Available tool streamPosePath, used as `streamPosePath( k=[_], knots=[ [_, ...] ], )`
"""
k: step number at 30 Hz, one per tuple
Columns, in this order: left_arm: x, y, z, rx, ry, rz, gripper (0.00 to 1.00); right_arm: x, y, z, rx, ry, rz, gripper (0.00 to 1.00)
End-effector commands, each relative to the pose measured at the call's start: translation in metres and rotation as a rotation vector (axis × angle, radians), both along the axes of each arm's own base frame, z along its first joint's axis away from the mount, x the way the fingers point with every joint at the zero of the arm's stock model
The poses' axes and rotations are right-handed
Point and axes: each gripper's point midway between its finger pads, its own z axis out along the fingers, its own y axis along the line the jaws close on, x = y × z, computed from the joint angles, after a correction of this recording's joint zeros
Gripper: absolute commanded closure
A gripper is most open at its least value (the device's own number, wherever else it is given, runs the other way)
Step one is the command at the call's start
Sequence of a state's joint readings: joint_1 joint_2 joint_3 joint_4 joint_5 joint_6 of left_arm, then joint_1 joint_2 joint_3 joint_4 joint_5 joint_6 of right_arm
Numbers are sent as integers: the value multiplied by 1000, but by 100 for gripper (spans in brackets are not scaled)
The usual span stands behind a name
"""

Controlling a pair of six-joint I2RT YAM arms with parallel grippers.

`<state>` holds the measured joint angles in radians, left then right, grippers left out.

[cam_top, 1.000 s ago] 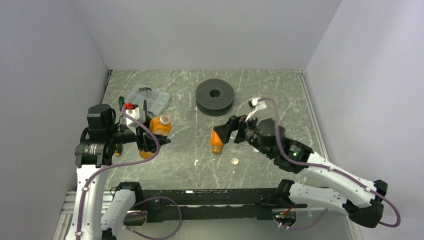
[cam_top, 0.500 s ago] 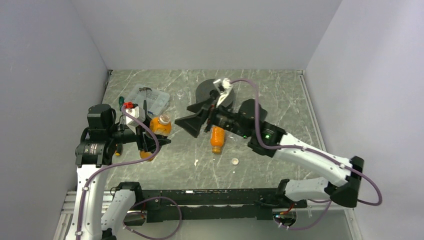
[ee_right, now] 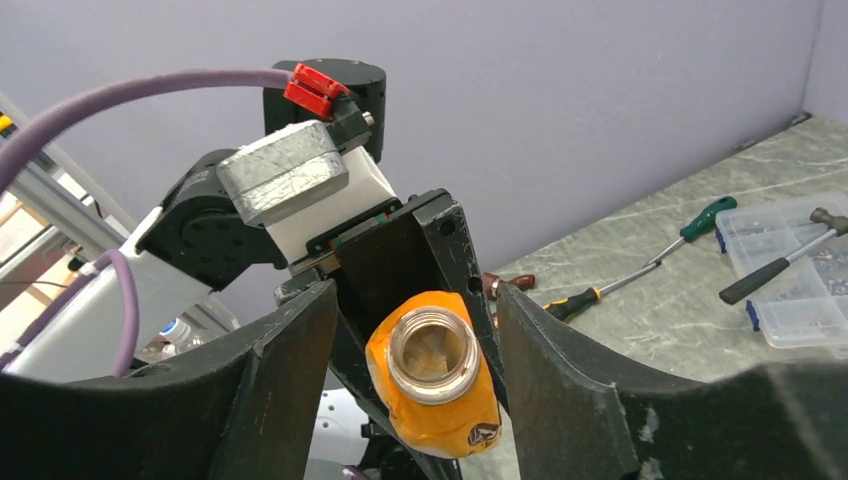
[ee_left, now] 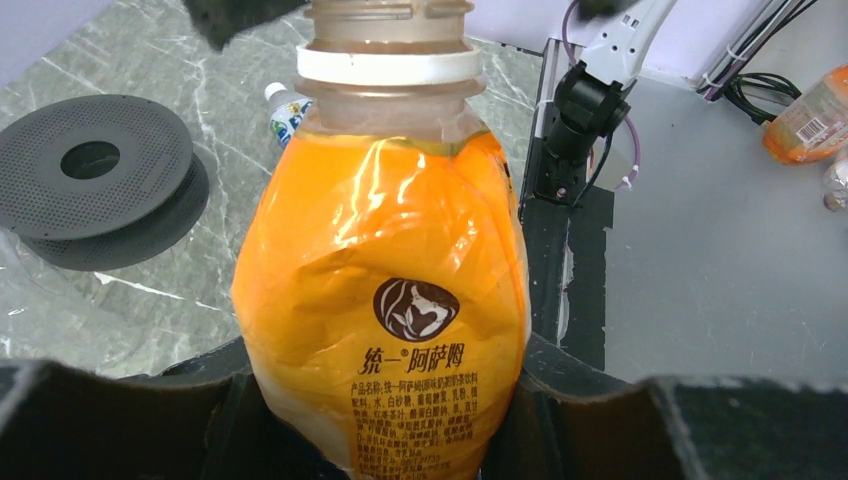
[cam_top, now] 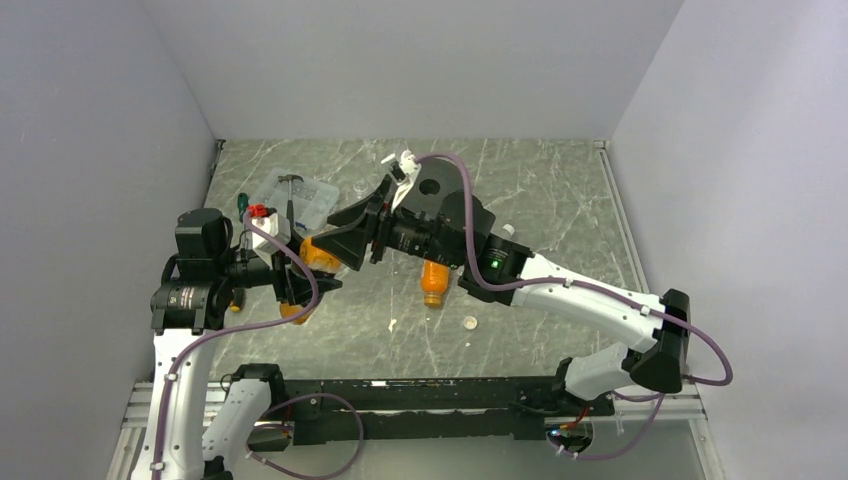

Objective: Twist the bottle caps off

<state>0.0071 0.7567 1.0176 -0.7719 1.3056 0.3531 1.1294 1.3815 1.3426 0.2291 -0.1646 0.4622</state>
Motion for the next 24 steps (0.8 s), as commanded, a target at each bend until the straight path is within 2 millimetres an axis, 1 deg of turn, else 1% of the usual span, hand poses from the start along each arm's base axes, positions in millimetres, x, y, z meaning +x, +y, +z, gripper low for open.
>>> streamPosePath(
  k=[1,6,10,11,13,14,17,18,20,21,24],
  knots=[
    [-4,-2,11,-14,-42,-32,87,-6,7,17,26,-40,26,41],
    [-5,-2,13,-17,-50,-31,87,-7,8,1,-9,-22,29,51],
    [-5,-2,14,-17,-53,-28,86,-8,7,-6,-29,-20,26,53],
    [-4,-2,14,-17,-50,-27,86,-8,8,-7,-36,-20,28,54],
    [-4,-2,14,-19,-47,-27,85,-6,8,-10,-48,-19,23,64],
    [-4,-2,15,-20,-44,-24,83,-5,9,-11,-55,-23,16,71],
    [-3,-1,14,-14,-32,-5,58,3,9,-18,-93,-34,-19,88],
    [-3,-1,14,-10,-32,1,46,7,8,-20,-108,-42,-40,90],
    [-4,0,11,-3,-22,10,9,15,4,-20,-131,-63,-84,93],
    [-4,1,10,1,-15,14,2,19,1,-19,-137,-75,-105,94],
    [-1,3,4,14,37,44,1,32,-8,-21,-167,-103,-163,96]
  ],
)
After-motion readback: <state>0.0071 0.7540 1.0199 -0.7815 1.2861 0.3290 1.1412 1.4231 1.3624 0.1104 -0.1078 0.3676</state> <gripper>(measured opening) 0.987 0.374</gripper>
